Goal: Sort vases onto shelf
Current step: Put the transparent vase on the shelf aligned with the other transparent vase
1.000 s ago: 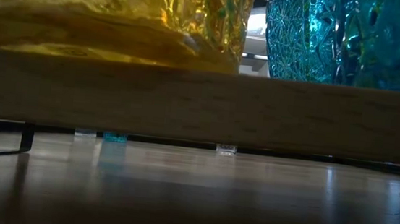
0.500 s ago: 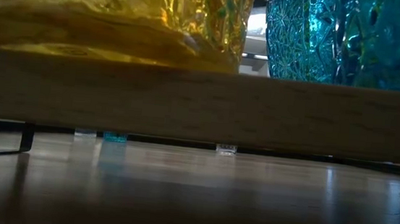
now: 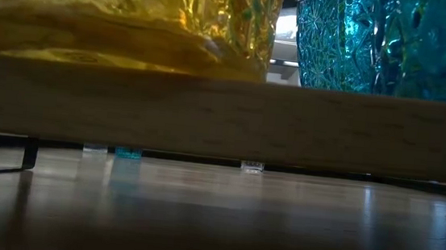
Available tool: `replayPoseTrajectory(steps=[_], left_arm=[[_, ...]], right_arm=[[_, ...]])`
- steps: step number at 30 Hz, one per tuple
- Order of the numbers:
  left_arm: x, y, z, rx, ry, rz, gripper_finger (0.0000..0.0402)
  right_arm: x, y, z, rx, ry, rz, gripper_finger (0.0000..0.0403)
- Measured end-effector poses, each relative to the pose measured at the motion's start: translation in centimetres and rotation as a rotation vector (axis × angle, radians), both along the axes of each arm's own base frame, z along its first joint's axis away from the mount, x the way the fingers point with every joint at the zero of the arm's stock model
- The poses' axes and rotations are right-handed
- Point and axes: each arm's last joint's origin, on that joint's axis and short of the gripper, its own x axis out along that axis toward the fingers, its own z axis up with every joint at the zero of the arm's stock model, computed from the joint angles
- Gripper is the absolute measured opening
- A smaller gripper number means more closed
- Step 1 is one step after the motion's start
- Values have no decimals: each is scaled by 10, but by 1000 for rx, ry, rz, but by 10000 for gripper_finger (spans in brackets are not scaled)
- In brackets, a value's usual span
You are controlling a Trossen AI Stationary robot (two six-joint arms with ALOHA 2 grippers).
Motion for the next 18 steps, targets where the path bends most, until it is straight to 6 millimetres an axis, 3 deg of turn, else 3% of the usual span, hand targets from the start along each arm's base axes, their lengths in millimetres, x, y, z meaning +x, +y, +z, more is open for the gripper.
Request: replayPoseTrajectory(steps=[4,8,13,18], left_arm=[[-12,32,25,12,-55,125,144],[-36,77,53,144,-151,229,144],[-64,151,73,315,-213,341,144],[-89,236,68,426,-111,399,144]], right_arm=[[0,0,0,0,0,0,135],[0,0,0,-3,-1,-10,135],[0,-1,0,-8,-2,-22,135],[1,-4,1,-37,-14,-115,135]])
